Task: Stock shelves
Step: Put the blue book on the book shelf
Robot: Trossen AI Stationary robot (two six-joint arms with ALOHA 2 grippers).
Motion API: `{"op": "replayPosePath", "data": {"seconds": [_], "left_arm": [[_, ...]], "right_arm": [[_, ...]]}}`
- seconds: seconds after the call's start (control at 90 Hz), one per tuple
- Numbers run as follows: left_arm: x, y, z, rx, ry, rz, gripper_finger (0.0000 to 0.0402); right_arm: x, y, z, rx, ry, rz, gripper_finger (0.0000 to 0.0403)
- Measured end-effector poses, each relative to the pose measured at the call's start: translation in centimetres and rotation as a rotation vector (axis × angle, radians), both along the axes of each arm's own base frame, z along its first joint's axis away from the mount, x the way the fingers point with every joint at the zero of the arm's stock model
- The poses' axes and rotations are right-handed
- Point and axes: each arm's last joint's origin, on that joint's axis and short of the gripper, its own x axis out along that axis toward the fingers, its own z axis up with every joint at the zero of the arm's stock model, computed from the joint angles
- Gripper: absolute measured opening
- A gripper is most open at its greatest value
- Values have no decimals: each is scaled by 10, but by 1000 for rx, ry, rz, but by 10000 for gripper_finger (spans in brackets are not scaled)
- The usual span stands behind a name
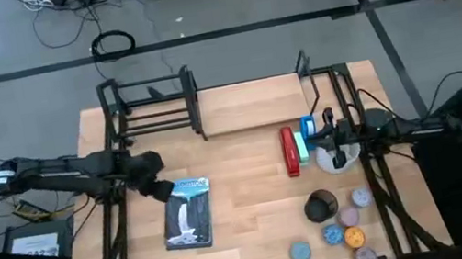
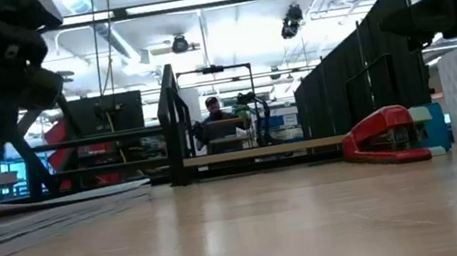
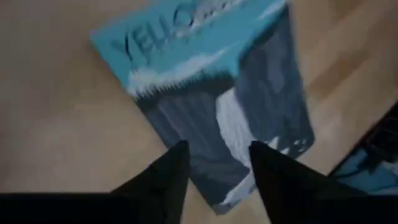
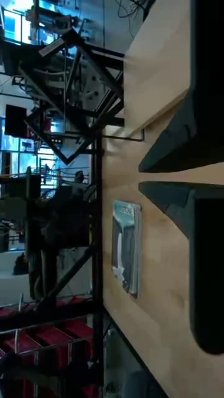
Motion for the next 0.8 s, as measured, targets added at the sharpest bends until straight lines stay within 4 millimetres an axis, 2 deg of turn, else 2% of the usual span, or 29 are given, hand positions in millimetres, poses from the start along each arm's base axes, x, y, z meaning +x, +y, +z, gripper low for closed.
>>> {"op": "replayPosePath", "data": {"seconds": [0.078,0.156,0.244,0.5,0.656,0.8], "left_arm": [[2,-4,-4,-10,39,-5,210],[3,-7,-6,3,62,4,220],[4,-8,-12,20,80,34,216],[-4,-10,-50,3,123,140,204],[0,-11,-63,-15,59,186,204],[2,-11,-69,10,95,189,203]], "right_arm": [[0,0,0,0,0,0,7],[0,0,0,0,1,0,7],[0,0,0,0,0,0,7],[0,0,0,0,0,0,7],[0,0,0,0,1,-1,7],[0,0,0,0,-1,-2,7]]}}
